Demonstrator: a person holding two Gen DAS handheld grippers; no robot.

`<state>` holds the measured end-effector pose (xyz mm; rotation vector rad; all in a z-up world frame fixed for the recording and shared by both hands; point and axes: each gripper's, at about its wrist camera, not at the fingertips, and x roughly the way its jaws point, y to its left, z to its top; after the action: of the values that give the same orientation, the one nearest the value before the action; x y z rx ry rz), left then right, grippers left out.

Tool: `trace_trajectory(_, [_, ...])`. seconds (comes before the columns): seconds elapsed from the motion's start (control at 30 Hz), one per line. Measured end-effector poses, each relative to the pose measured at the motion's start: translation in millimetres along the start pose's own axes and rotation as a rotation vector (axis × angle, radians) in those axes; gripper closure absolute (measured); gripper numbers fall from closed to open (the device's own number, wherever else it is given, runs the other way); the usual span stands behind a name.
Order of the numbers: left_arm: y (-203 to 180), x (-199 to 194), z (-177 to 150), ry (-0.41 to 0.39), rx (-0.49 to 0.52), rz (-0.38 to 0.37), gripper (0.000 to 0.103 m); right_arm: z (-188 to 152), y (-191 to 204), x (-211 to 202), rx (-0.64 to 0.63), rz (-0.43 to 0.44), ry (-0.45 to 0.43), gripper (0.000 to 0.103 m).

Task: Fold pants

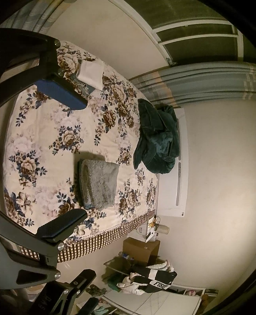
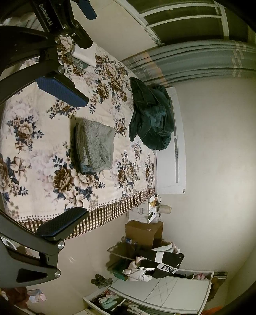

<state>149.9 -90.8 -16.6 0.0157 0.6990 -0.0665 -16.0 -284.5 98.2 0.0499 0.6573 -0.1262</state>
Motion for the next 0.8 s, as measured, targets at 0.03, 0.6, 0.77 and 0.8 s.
trace_trajectory(0.03, [-0.1, 0.0, 0.3, 0.001, 0.001, -0.001, 0.0, -0.2, 0.4, -1.1, 0.0, -0.001, 0.0, 0.0])
trace_trajectory(0.6, [3.3, -1.2, -2.0, -0.001, 0.0, 0.007, 0.0, -1.3, 20.2, -2.2, -0.012, 0.005, 0.004, 0.0])
trace_trajectory(0.77, [5.8, -1.9, -1.6, -0.002, -0.003, 0.008, 0.0, -1.7, 23.8, -0.8, -0.014, 0.007, 0.003, 0.0])
trace_trajectory(0.8, [5.7, -1.0, -1.9, -0.001, 0.001, 0.01, 0.0, -1.6, 23.6, -0.6, -0.016, 0.006, 0.004, 0.0])
